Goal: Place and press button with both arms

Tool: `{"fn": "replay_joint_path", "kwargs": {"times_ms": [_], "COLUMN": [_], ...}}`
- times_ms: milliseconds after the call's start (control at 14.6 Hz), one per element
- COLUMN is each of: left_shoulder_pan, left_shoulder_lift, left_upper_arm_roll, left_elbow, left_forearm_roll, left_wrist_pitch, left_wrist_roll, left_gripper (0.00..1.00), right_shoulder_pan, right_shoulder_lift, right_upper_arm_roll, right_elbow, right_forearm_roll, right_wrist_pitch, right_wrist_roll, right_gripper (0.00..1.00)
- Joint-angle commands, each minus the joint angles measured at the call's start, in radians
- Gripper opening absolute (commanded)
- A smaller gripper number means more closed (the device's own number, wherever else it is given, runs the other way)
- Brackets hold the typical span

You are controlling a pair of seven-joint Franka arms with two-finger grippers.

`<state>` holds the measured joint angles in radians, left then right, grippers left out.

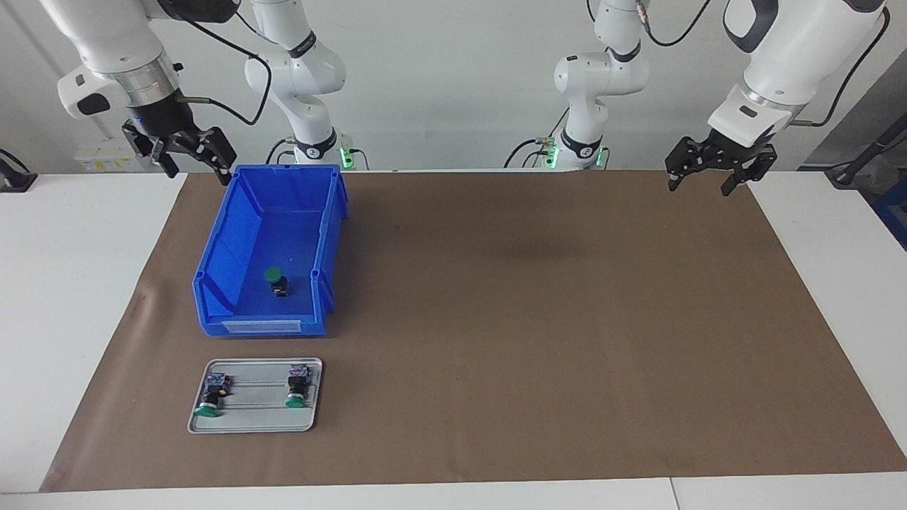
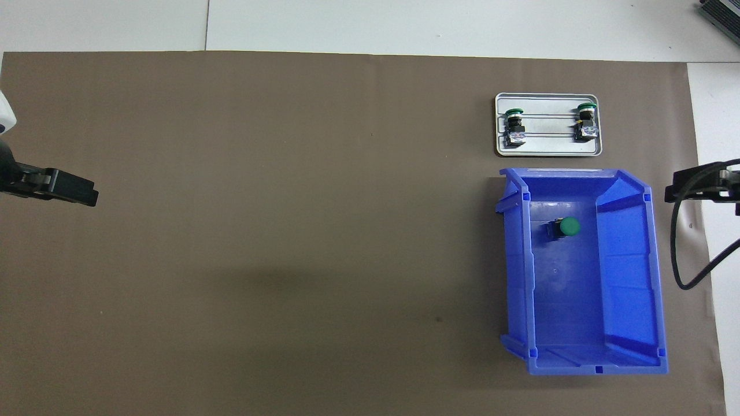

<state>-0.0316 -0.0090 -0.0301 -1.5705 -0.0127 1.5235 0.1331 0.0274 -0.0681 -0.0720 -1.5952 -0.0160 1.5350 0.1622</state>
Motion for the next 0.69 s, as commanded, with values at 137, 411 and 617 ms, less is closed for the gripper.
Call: {"fn": "replay_joint_path", "kwargs": {"times_ms": [137,411,617], "left_shoulder_pan": [0.016,0.016,0.016], "left_shoulder_lift": [-0.028,-0.028,-0.028], "left_upper_arm_roll": [-0.011,-0.011,-0.011], "left_elbow": [-0.037,-0.037,-0.037], "left_forearm_roll": [0.019,0.019,0.019], "left_wrist_pitch": [0.018,0.020,0.020], "left_wrist_roll": [-0.001,-0.001,-0.001], "left_gripper": [1.00,1.00,1.00], "right_shoulder_pan": [-0.017,-0.009,0.034], "right_shoulder_lift": [0.001,-0.006,0.011], "right_upper_arm_roll": [0.011,0.018,0.021], "right_elbow": [0.014,0.005,0.059], "right_forearm_roll": [0.024,0.024,-0.035], "right_wrist_pitch": [-0.019,-0.019,-0.045], "right_wrist_roll": [-0.039,-0.044,-0.055], "right_gripper": [1.00,1.00,1.00]}}
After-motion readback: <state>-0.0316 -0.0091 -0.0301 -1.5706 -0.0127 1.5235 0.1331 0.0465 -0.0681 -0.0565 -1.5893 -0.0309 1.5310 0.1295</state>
